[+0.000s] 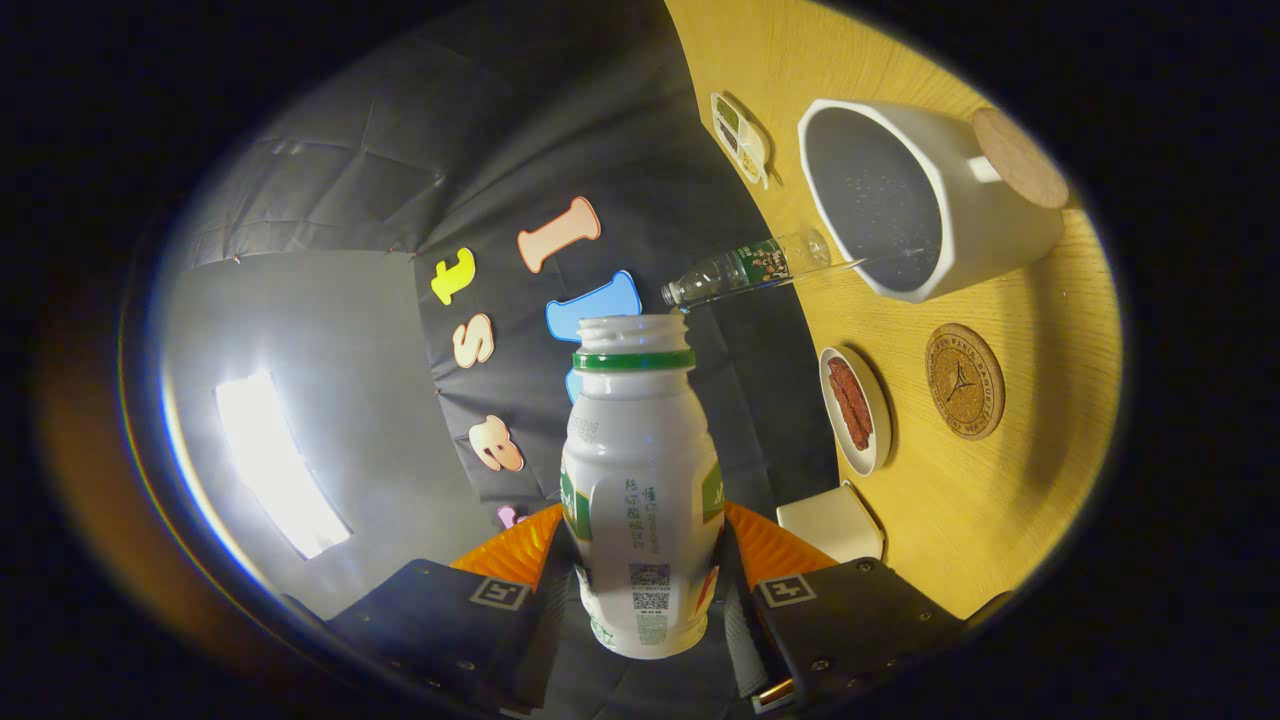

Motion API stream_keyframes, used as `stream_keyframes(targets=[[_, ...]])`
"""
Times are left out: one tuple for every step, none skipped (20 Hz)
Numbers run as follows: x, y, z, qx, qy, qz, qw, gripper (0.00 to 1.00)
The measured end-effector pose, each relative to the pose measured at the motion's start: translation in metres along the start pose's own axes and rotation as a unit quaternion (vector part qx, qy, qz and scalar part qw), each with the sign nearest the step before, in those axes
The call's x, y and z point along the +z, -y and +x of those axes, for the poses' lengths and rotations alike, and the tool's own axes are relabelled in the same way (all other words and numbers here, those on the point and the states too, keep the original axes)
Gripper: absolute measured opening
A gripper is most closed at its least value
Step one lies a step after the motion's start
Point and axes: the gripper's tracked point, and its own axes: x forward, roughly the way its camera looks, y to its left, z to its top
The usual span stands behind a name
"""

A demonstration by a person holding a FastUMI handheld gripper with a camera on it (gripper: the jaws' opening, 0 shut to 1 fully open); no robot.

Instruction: Take the bottle from table, then pour the juice into the cup, finally place the bottle on the coaster

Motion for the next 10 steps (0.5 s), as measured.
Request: stream_keyframes(targets=[[0.000, 0.000, 0.000, 0.000, 0.001, 0.003, 1.000, 0.68], [0.002, 0.001, 0.000, 0.000, 0.004, 0.007, 1.000, 0.68], [0.003, 0.001, -0.001, -0.001, 0.007, 0.012, 1.000, 0.68], [0.005, 0.002, -0.001, -0.001, 0.010, 0.017, 1.000, 0.68], [0.006, 0.002, -0.001, -0.001, 0.014, 0.024, 1.000, 0.68], [0.008, 0.003, -0.001, -0.002, 0.019, 0.031, 0.999, 0.68], [0.010, 0.004, -0.001, -0.002, 0.022, 0.037, 0.999, 0.68], [0.012, 0.005, -0.002, -0.002, 0.026, 0.044, 0.999, 0.68], [0.013, 0.005, -0.004, -0.002, 0.030, 0.049, 0.998, 0.68], [0.012, 0.003, -0.003, -0.002, 0.033, 0.053, 0.998, 0.68]])
